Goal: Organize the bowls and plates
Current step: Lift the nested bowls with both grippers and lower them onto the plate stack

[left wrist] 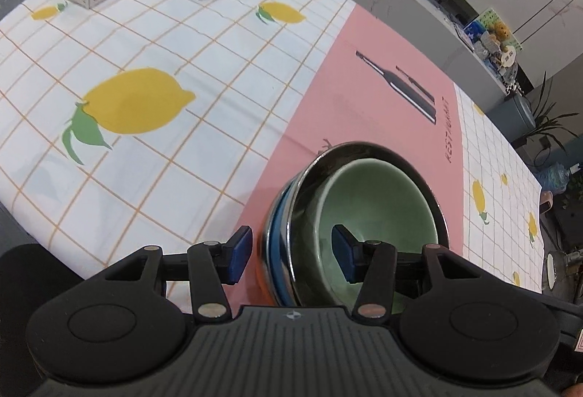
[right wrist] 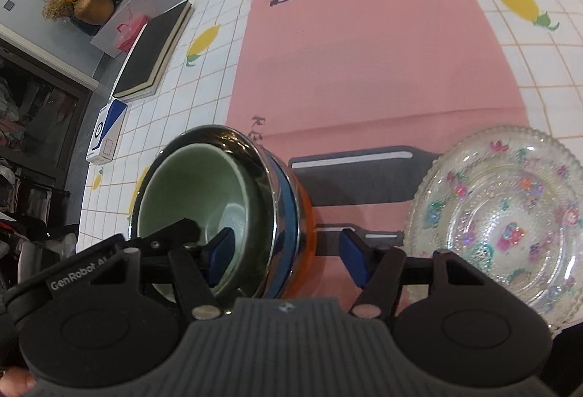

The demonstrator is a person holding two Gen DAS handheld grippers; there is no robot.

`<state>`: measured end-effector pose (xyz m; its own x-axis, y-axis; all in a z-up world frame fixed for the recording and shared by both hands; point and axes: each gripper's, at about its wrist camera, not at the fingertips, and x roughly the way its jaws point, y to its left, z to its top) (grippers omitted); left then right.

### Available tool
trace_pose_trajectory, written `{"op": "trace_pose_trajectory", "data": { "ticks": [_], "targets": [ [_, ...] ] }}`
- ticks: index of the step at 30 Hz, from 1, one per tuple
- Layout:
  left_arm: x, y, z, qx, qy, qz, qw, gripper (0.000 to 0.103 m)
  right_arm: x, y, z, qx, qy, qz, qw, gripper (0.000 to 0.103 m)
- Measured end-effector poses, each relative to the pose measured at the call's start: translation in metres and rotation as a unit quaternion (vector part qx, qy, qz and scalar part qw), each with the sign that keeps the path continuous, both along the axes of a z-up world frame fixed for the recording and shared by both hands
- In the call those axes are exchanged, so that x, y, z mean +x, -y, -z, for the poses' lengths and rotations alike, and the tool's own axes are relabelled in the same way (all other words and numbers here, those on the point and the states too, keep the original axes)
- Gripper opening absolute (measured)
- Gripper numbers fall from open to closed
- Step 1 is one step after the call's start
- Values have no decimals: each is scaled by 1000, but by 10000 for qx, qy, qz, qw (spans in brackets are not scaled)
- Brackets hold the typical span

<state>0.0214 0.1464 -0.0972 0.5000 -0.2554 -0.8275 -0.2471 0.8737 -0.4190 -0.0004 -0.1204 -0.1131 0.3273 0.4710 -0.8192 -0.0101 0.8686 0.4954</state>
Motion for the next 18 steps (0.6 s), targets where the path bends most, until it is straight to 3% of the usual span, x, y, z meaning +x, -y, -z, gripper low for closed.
{"op": "trace_pose_trajectory", "data": {
  "ticks": [5, 10, 18],
  "targets": [
    [5, 1, 5, -19, -86, -11, 10000, 57, 8, -2, 7, 106, -91, 2, 9999, 58],
    [8, 1, 9, -70, -169, -65, 9998, 51, 12, -2, 11, 251, -165, -43, 9995, 49],
    [11, 3, 6, 5, -247, -97, 9996, 49, 13, -7, 10, 131, -102, -124, 9998, 47]
  ]
}}
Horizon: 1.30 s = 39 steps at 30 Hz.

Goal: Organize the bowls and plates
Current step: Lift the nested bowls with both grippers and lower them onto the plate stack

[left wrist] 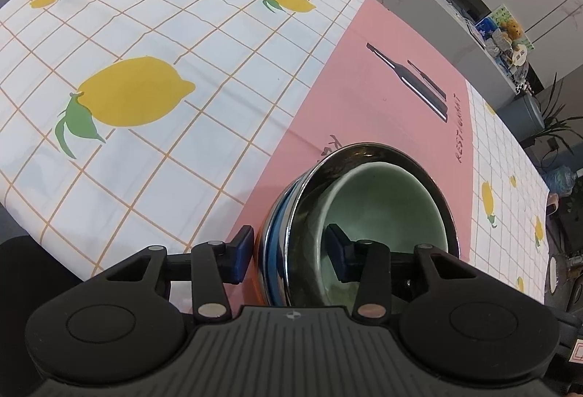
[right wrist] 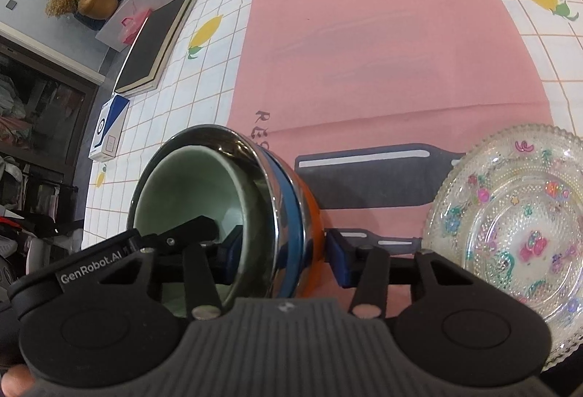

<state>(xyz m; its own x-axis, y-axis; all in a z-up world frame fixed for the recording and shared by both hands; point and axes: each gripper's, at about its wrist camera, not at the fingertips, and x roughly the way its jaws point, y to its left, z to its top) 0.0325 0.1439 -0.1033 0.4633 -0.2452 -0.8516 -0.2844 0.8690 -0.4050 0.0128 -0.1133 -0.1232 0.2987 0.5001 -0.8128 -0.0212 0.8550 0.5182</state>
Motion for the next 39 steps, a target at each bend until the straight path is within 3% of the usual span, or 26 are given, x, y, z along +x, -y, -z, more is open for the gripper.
{"op": "trace_pose_trajectory", "data": {
  "ticks": [17, 24, 39],
  "targets": [
    [-1, 4, -7, 183, 68, 89, 9998, 43, 0, 3, 1, -11, -96, 99, 9999, 43],
    [-4, 10, -21, 152, 196, 133, 9996, 42, -4, 13, -14, 44, 23, 155, 9999, 42],
    [-9, 70, -48, 190, 186, 499, 9984, 43, -24, 77, -44, 75, 175, 327, 9993, 42]
  ]
}}
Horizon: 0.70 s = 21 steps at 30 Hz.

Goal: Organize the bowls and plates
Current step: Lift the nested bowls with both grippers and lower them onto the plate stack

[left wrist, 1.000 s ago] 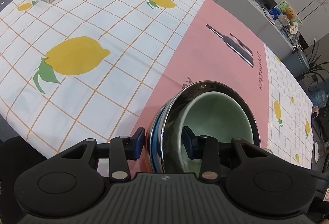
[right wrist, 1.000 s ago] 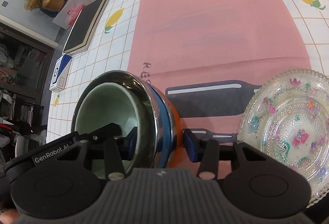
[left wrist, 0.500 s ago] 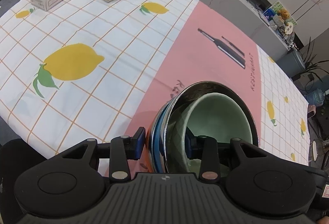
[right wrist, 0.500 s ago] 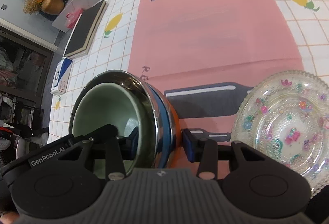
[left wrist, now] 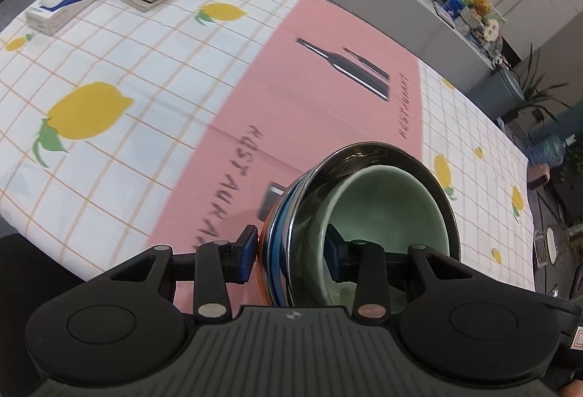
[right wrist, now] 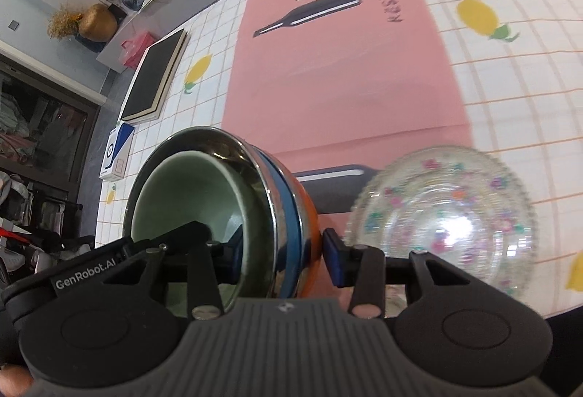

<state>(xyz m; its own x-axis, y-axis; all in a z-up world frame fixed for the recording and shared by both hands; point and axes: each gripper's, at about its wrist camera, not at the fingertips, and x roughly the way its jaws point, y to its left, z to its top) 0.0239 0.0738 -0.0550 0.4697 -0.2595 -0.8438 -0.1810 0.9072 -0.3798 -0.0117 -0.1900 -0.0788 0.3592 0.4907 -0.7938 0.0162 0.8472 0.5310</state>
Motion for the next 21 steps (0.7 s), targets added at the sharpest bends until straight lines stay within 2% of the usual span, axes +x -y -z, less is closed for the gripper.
{"op": "trace_pose_trajectory", "data": {
  "ticks": [11, 21],
  "targets": [
    [4, 66, 0, -34, -54, 489, 9988, 43, -8, 69, -8, -130, 136, 280, 9994, 42],
    [-1, 102, 12, 179, -291, 796, 9962, 42, -17, 106, 12, 45, -135, 473, 9988, 42]
  ]
}}
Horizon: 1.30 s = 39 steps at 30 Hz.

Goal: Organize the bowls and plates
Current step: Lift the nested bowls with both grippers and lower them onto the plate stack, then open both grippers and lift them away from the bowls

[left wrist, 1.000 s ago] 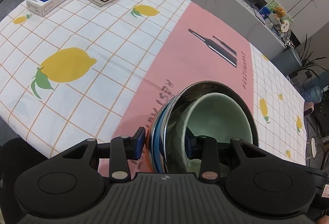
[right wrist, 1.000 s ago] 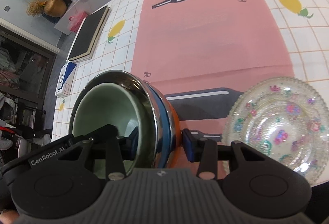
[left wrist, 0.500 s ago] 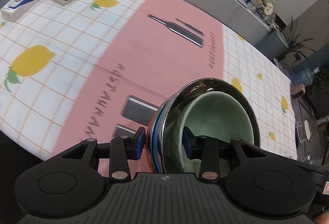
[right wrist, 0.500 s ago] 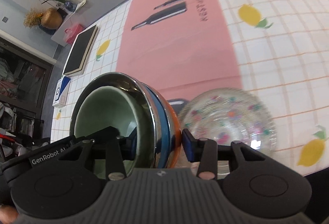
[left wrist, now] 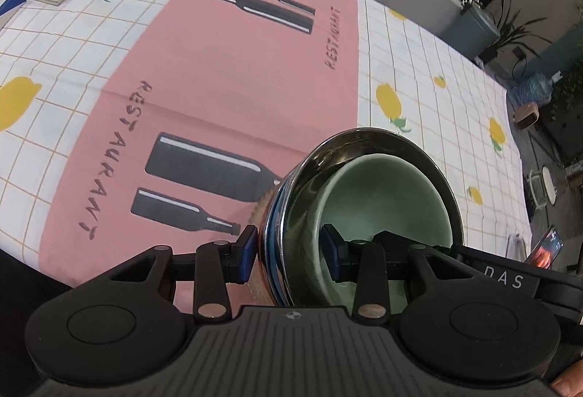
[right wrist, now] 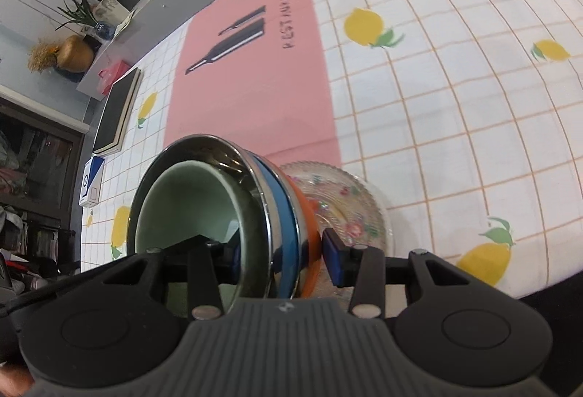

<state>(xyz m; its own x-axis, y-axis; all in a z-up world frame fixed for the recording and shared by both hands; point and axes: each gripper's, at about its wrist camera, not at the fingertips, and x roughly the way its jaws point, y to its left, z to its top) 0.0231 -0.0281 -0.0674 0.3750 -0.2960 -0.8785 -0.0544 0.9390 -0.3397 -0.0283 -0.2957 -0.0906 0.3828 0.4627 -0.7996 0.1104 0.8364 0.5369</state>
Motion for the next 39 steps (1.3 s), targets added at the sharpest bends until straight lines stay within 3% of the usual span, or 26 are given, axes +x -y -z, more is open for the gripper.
{"op": "trace_pose_trajectory", "data": {
  "ticks": [12, 31, 36, 37, 39],
  "targets": [
    [2, 12, 11, 91, -153, 77, 9998, 42, 1, 9, 12, -28, -94, 97, 9999, 42],
    [5, 17, 9, 264, -56, 68, 9996, 43, 2, 8, 11, -77, -65, 41, 9999, 43],
    [4, 21, 9, 362, 84, 173, 9992, 46, 2, 6, 10, -99, 3, 21, 9999, 49],
    [4, 21, 8, 409, 147, 202, 9989, 48, 2, 5, 9, -119, 17, 23, 9999, 57],
    [3, 23, 4, 511, 318, 245, 9979, 53, 2, 6, 8, -219, 49, 75, 9997, 60]
  ]
}}
